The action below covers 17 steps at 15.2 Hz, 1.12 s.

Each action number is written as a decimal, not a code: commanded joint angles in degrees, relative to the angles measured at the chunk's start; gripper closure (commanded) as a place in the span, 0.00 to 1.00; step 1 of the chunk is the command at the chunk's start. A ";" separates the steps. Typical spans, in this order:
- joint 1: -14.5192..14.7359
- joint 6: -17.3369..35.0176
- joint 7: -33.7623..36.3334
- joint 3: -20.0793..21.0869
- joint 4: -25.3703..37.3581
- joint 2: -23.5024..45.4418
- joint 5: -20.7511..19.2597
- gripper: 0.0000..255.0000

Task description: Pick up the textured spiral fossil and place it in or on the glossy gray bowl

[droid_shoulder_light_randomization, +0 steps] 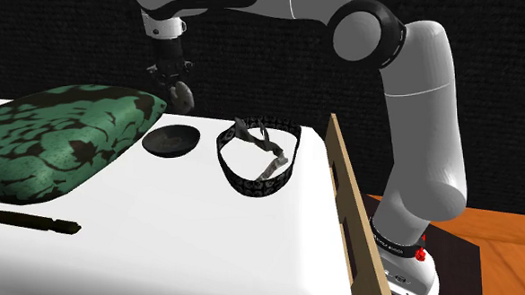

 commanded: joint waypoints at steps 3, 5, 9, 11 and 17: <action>3.92 -1.19 4.85 1.13 2.90 1.99 -0.87 1.00; 4.40 -0.49 5.54 1.28 2.26 2.09 -0.97 1.00; 4.18 3.00 5.72 1.28 -1.95 1.39 -0.92 1.00; 4.08 4.66 5.81 1.27 -3.82 1.17 -0.92 1.00; 3.89 9.02 6.07 1.23 -8.39 0.97 -0.97 1.00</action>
